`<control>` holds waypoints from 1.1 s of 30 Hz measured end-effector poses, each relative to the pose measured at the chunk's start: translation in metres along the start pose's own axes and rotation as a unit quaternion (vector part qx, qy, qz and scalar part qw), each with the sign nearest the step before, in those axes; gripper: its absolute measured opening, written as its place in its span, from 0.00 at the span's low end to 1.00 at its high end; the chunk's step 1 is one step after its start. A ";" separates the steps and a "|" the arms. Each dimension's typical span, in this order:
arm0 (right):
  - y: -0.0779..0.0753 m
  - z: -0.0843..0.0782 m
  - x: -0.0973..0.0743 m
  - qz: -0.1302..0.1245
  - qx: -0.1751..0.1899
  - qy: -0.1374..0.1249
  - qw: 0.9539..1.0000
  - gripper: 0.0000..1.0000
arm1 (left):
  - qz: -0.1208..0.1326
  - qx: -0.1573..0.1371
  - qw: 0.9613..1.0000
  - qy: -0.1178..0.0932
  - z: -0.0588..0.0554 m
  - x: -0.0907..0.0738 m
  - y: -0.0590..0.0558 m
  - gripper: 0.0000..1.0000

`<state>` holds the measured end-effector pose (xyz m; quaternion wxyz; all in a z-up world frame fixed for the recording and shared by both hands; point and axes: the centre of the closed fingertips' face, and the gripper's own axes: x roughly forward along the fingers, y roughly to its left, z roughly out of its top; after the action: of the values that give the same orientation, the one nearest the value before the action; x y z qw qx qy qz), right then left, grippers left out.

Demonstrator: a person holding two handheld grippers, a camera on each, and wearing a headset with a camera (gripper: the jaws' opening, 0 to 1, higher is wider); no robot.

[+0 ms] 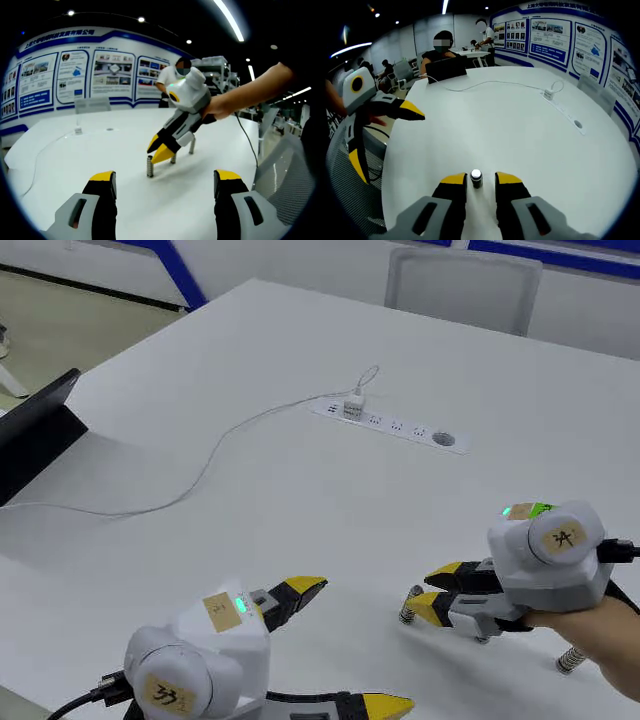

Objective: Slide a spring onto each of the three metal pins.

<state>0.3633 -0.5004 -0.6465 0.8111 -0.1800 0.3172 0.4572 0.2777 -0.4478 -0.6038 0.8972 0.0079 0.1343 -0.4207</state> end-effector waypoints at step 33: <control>-0.019 -0.059 -0.129 -0.155 0.076 -0.097 0.980 0.56 | 0.014 -0.017 1.000 0.008 -0.002 -0.002 0.006 0.85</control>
<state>0.3096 -0.6256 -0.6026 0.9105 -0.1200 0.2386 0.3158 0.2802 -0.4419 -0.6061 0.9018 -0.0019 0.1479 -0.4060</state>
